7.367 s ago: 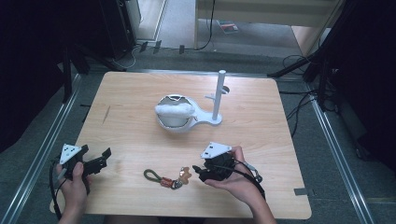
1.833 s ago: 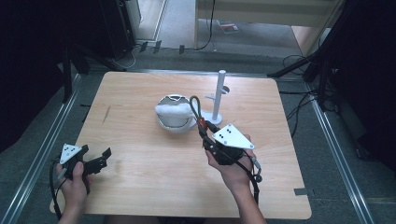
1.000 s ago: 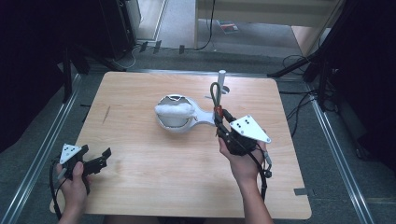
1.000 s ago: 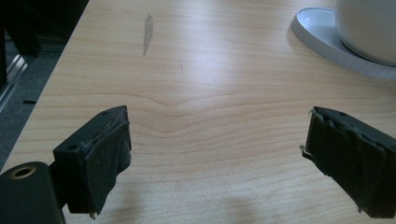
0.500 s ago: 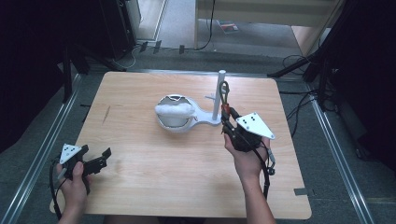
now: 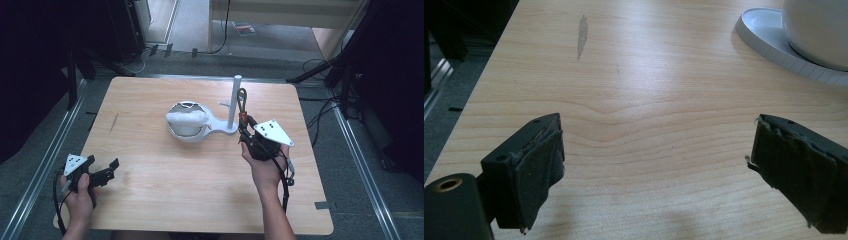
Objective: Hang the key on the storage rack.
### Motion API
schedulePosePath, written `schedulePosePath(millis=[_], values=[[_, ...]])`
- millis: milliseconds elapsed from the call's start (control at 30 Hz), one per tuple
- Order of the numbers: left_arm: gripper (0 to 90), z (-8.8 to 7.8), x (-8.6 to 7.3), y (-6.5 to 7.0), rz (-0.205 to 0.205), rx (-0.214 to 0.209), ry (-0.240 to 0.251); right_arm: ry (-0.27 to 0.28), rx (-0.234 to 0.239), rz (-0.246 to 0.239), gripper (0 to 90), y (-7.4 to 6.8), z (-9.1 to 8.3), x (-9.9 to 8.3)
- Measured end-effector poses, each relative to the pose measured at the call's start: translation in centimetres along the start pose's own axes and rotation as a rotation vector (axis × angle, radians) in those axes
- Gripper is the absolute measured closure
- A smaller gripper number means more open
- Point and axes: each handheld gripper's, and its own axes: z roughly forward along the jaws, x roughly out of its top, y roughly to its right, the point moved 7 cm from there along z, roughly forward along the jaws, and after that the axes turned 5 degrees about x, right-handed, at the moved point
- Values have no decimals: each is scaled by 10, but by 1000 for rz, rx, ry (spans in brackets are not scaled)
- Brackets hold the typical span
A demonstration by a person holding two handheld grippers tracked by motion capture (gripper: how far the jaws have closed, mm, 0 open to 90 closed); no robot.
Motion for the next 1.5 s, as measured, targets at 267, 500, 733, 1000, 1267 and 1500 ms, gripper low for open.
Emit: schedulePosePath(millis=[267,500,733,1000,1267,1500], values=[[73,0,0,0,0,-1,-3,-12,-5,17,714,3,5,-5],[73,0,0,0,0,-1,-3,-24,-7,23,714,5,9,-10],[73,0,0,0,0,-1,-2,-35,-4,21,714,5,14,-14],[73,0,0,0,-1,-1,-3,-49,-1,23,714,4,20,-18],[73,0,0,0,-1,-1,-3,-61,-1,24,714,4,25,-22],[73,0,0,0,-1,-1,-3,-68,-2,29,714,4,30,-26]])
